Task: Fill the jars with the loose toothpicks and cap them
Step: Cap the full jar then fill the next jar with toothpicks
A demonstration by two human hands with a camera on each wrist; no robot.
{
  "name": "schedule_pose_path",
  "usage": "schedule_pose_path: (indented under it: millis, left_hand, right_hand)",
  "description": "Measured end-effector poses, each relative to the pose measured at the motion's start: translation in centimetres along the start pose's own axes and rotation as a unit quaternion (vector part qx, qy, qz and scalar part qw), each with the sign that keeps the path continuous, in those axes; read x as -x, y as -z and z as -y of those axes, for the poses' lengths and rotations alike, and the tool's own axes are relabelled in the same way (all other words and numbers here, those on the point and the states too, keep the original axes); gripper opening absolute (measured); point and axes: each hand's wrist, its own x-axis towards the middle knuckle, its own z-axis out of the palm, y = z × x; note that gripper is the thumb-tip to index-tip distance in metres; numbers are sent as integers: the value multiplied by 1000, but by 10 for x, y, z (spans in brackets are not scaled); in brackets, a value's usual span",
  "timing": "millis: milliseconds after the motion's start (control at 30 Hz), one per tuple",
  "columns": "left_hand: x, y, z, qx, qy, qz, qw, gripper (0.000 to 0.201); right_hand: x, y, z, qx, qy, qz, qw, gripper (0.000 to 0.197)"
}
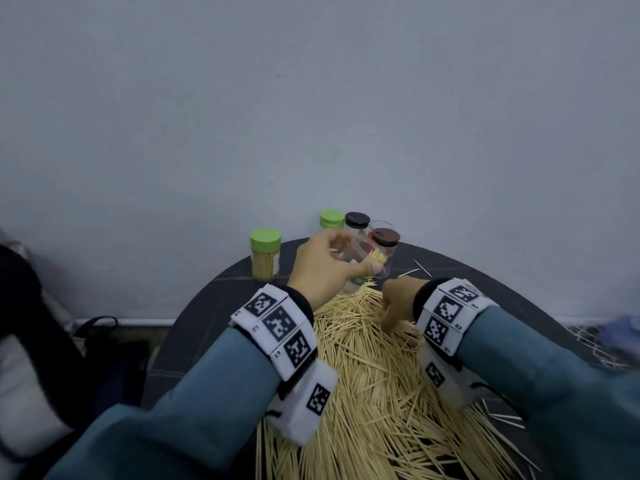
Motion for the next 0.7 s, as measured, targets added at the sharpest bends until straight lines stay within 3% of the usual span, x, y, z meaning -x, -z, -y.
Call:
schedule_pose_path:
  millis: [267, 633, 700]
  left_hand:
    - [-2, 2, 0, 24, 1, -1, 1000, 53]
    - [1, 1, -3, 39, -4, 17, 999, 42]
    - [1, 1, -3, 37, -4, 19, 999, 42]
  right_hand:
    - [2, 2, 1, -18, -17, -1, 1000, 67]
    - [2, -6, -3, -46, -43, 24, 998, 28]
    - [3, -8, -4, -52, -41, 30, 997, 33]
